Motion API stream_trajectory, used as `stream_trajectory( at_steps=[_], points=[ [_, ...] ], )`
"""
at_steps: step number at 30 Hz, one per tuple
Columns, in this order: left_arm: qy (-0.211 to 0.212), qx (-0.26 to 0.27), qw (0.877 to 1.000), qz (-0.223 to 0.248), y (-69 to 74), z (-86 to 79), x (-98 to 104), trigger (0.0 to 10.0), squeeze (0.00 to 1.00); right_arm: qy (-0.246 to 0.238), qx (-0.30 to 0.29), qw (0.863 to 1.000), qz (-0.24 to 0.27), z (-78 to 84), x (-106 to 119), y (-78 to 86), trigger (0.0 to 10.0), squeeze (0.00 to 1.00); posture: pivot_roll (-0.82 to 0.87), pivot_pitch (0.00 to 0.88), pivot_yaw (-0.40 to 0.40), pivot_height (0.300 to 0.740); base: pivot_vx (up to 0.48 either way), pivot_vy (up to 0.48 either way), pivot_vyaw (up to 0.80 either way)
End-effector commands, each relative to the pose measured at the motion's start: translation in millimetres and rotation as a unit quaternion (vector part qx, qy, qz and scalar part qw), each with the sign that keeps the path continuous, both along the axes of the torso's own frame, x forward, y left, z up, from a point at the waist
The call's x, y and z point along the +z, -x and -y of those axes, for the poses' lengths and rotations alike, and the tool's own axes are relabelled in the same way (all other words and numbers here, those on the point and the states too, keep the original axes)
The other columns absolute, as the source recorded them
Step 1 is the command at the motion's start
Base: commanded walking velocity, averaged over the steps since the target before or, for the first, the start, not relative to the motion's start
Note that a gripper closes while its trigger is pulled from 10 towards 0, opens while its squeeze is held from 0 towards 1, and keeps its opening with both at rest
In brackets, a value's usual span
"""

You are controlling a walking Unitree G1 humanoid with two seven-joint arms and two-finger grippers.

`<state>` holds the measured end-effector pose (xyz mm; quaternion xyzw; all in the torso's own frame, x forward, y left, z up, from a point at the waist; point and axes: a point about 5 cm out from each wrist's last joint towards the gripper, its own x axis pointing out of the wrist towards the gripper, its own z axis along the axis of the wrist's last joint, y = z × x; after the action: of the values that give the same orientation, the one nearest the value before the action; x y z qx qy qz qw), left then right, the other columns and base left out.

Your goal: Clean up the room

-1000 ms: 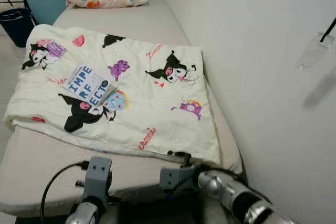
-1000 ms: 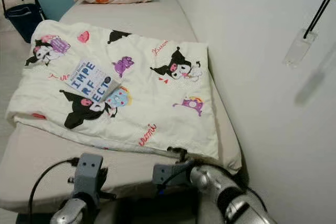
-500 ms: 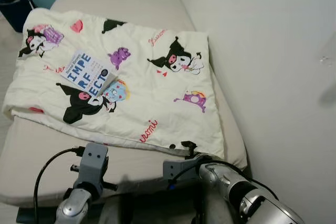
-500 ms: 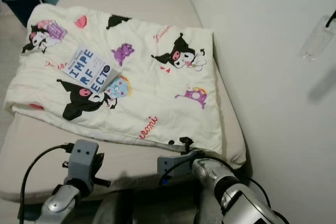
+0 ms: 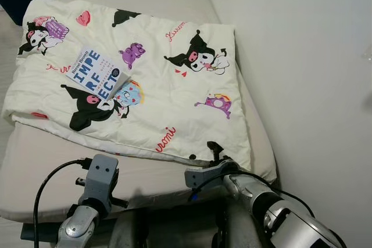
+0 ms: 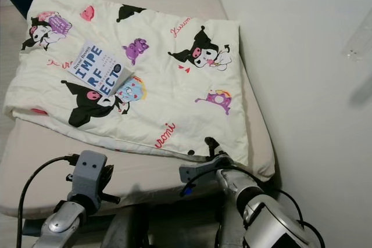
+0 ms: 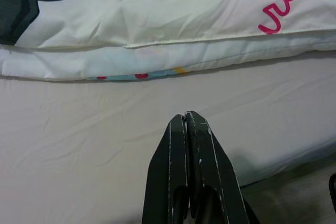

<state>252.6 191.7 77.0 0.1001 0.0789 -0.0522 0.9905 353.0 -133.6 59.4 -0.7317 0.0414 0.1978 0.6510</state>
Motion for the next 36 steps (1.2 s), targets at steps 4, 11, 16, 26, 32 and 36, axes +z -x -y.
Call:
stream_trajectory(
  at_steps=[4, 11, 16, 26, 32, 36],
  points=[
    [-0.011, 0.007, 1.000, -0.016, 4.8, -6.6, -4.5, 10.0, 0.00, 0.013, 0.000, 1.000, -0.001, 4.0, -0.5, 0.1, 10.0, 0.00, 0.12, 0.366, 0.000, 0.600, 0.000, 0.000, 0.00],
    [-0.015, 0.009, 1.000, -0.016, 3.7, -7.7, -2.9, 10.0, 0.00, 0.030, 0.021, 0.999, -0.008, 4.3, -1.8, 1.2, 0.0, 0.00, 0.12, 0.364, 0.000, 0.600, 0.000, 0.000, 0.00],
    [-0.016, 0.012, 1.000, -0.014, 3.6, -9.1, -1.8, 10.0, 0.00, 0.035, 0.033, 0.999, -0.014, 3.6, -4.1, 3.0, 0.0, 0.00, 0.12, 0.365, -0.002, 0.600, 0.000, 0.000, 0.00],
    [-0.018, 0.019, 1.000, -0.014, 7.0, -11.7, -2.1, 10.0, 0.00, 0.040, 0.055, 0.997, -0.041, 4.1, -8.6, 6.9, 0.0, 0.00, 0.12, 0.348, -0.005, 0.600, 0.000, 0.000, 0.00],
    [-0.013, 0.021, 1.000, -0.012, 11.4, -10.5, -1.4, 10.0, 0.00, 0.056, 0.070, 0.995, -0.049, 16.4, -6.2, 6.6, 0.0, 0.00, 0.12, 0.332, -0.002, 0.600, 0.000, 0.000, 0.00],
    [-0.010, 0.021, 1.000, -0.013, 13.6, -9.1, -2.0, 10.0, 0.00, 0.057, 0.065, 0.995, -0.054, 28.0, -2.6, 5.4, 0.0, 0.00, 0.11, 0.322, -0.003, 0.600, 0.000, 0.000, 0.00]
  ],
)
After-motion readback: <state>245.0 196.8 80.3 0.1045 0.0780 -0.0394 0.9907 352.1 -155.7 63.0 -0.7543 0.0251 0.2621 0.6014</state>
